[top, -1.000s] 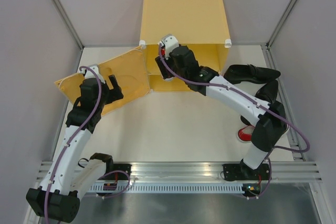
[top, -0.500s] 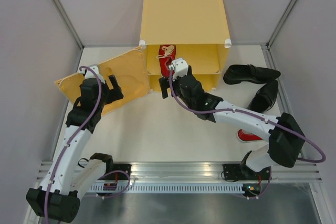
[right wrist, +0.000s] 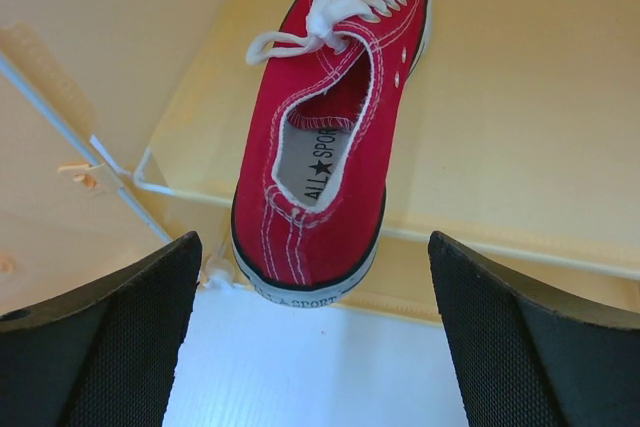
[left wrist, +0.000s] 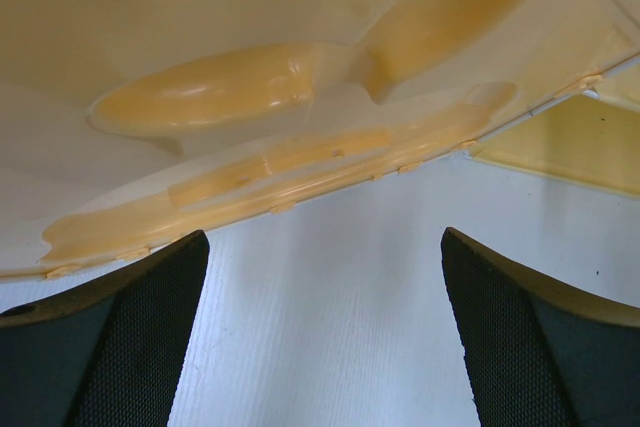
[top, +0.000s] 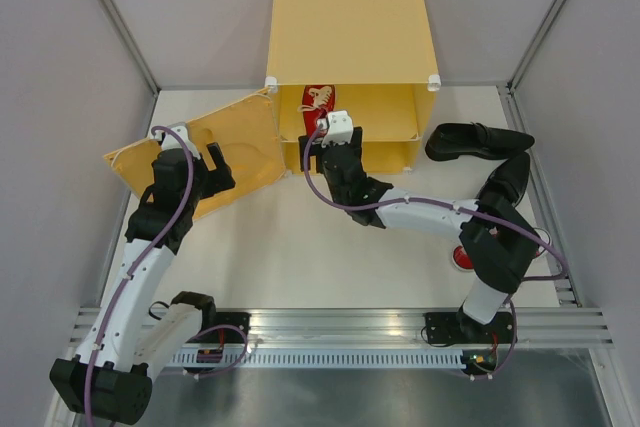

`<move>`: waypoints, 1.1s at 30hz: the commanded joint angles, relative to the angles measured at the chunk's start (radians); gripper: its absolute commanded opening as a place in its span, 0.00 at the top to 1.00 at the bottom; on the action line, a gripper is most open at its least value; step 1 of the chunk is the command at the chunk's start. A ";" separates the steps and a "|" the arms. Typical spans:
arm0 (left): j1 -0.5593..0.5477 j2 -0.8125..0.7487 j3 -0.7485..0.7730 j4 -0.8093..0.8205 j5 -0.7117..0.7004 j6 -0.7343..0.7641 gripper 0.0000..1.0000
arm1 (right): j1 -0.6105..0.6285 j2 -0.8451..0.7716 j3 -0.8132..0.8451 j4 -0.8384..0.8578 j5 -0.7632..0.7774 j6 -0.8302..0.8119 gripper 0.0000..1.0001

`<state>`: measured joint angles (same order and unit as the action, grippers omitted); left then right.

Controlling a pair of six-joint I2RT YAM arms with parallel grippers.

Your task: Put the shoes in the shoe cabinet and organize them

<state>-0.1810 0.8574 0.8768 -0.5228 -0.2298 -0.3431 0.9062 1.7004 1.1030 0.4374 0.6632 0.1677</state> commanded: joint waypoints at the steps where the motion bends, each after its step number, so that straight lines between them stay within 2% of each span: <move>1: -0.002 0.000 0.005 0.012 0.000 0.026 0.00 | 0.002 0.051 0.072 0.075 0.067 0.024 0.02; 10: -0.002 0.002 0.005 0.010 0.003 0.027 0.00 | -0.015 0.159 0.139 0.098 0.096 0.013 0.03; 14: -0.002 0.002 0.005 0.012 0.004 0.026 0.00 | -0.027 0.173 0.147 0.104 0.087 0.009 0.14; 16: -0.002 0.003 0.004 0.012 0.004 0.024 0.00 | -0.032 0.173 0.147 0.109 0.085 0.003 0.27; 17: -0.002 0.002 0.004 0.010 0.006 0.026 0.00 | -0.033 0.171 0.147 0.109 0.084 0.003 0.40; 19: -0.002 0.002 0.004 0.010 0.006 0.024 0.00 | -0.033 0.162 0.144 0.110 0.082 -0.003 0.51; 20: -0.002 0.002 0.004 0.010 0.007 0.026 0.00 | -0.035 0.160 0.144 0.110 0.079 -0.005 0.65; 22: -0.002 0.003 0.004 0.012 0.007 0.026 0.00 | -0.035 0.148 0.143 0.109 0.079 -0.011 0.79; 23: -0.003 0.002 0.004 0.010 0.007 0.026 0.00 | -0.035 0.145 0.144 0.110 0.079 -0.014 0.91; 24: -0.002 0.002 0.004 0.010 0.007 0.024 0.00 | -0.035 0.137 0.144 0.113 0.088 -0.020 0.95; 25: -0.002 0.005 0.004 0.010 0.009 0.024 0.00 | -0.035 0.136 0.146 0.119 0.096 -0.034 0.99; 33: -0.002 0.008 0.004 0.010 0.010 0.024 0.00 | -0.047 0.168 0.184 0.213 0.131 -0.076 0.99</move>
<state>-0.1810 0.8608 0.8768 -0.5243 -0.2291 -0.3431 0.8787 1.8668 1.2190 0.5274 0.7425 0.1165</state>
